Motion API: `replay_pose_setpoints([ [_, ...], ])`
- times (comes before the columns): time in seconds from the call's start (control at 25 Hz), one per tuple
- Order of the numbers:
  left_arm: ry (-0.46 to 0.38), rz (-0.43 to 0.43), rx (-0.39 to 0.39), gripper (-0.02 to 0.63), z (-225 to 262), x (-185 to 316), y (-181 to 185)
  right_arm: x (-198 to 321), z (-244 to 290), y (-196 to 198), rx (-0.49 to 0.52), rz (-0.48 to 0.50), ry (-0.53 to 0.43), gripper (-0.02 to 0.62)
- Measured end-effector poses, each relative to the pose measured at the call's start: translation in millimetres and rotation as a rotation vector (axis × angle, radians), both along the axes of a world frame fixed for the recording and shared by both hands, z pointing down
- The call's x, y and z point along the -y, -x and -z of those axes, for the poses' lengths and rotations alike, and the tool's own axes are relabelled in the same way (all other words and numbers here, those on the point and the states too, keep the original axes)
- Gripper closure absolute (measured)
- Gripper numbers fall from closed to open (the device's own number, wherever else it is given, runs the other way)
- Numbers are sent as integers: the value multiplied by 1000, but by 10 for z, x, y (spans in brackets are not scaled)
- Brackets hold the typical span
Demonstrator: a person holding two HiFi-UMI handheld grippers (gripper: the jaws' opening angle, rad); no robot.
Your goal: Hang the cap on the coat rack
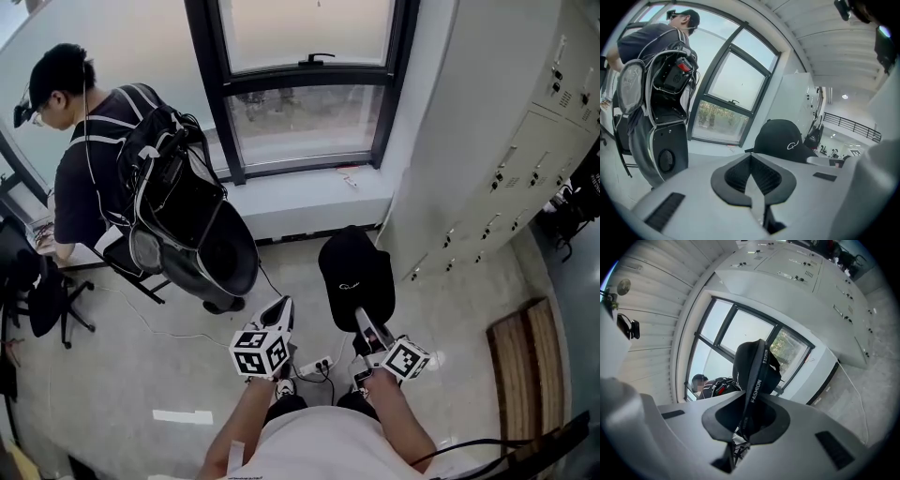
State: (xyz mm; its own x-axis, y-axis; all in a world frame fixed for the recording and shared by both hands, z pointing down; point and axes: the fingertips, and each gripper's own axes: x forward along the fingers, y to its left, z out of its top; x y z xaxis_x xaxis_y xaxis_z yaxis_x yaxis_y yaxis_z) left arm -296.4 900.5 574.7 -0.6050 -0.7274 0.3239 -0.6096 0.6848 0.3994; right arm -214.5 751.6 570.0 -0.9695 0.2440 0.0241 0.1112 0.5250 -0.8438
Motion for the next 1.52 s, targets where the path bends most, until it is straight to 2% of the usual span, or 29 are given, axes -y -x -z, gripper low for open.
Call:
replay_pose_setpoints([
  [0.28,-3,5,2,603,46,-18,-33,-42,-13,-3,1,27,-12,577],
  [0.6,-1,6,7,603,44,-33,-32,-98,-3,12,20,36,16,577],
  [0.8,-39,22,8,603,80,-10,-20,-60,26,16,31,40,22,577],
  [0.96,-15,12,13,603,76,11,-11,-29,29,23,30,31,24,577],
  [1.52,-11,-21,21,603,93,92,-25,-12,41,12,33,10,29,577],
])
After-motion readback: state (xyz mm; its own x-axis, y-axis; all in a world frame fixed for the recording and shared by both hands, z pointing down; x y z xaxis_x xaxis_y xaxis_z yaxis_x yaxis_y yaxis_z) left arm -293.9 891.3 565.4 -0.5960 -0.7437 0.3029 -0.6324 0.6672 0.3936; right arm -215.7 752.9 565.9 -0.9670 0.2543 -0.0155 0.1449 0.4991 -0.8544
